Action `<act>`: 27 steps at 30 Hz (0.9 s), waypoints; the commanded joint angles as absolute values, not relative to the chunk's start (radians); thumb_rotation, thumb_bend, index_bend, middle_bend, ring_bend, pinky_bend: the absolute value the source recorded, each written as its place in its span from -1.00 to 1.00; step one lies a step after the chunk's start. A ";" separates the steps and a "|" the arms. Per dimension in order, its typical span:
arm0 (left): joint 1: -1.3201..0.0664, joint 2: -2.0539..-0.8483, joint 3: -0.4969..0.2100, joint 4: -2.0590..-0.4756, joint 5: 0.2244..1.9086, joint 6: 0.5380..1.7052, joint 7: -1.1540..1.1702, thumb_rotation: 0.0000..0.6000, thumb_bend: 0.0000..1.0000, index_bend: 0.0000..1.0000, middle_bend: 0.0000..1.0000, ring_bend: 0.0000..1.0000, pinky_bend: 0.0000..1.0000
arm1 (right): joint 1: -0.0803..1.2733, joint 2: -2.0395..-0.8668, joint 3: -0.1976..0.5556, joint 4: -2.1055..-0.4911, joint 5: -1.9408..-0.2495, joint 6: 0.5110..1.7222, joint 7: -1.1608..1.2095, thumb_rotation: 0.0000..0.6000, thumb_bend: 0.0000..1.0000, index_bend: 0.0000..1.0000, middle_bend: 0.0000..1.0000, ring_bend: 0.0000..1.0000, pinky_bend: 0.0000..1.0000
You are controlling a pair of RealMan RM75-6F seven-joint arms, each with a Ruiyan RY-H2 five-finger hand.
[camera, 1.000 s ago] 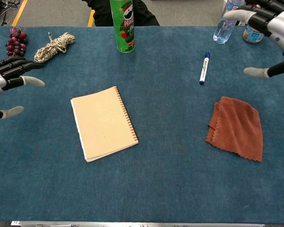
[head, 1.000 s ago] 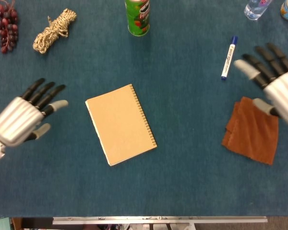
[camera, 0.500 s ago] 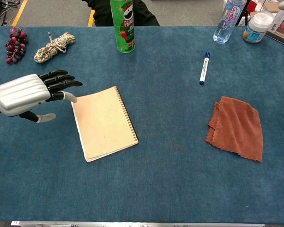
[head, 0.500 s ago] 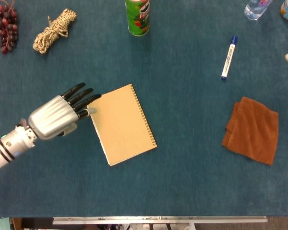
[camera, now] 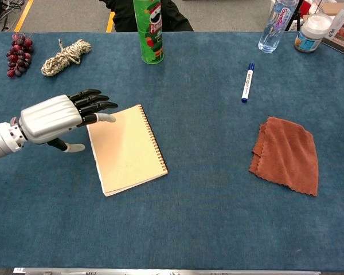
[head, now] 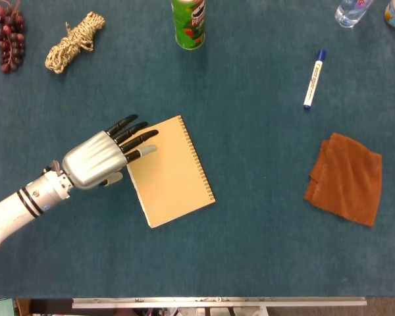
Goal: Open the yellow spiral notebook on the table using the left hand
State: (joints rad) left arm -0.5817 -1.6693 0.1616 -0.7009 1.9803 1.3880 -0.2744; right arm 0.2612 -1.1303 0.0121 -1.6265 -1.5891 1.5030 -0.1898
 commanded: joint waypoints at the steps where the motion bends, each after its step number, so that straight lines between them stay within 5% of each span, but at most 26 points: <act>1: -0.592 -1.691 0.173 -0.670 1.978 1.391 -0.276 1.00 -0.64 -0.69 -0.88 -1.00 -1.00 | 0.255 -1.130 0.016 -1.624 -1.586 1.503 -0.186 1.00 -0.73 -0.73 -0.66 -0.97 -0.87; 27: -0.606 -1.784 0.222 -0.586 1.931 1.395 -0.356 1.00 -0.65 -0.67 -0.88 -1.00 -1.00 | 0.208 -1.134 0.044 -1.596 -1.570 1.504 -0.157 1.00 -0.73 -0.73 -0.66 -0.97 -0.87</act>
State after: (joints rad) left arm -0.6024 -1.7796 0.2233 -0.5831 1.9336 1.3965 -0.3512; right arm 0.2090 -1.1331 0.0431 -1.5974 -1.5714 1.5041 -0.1584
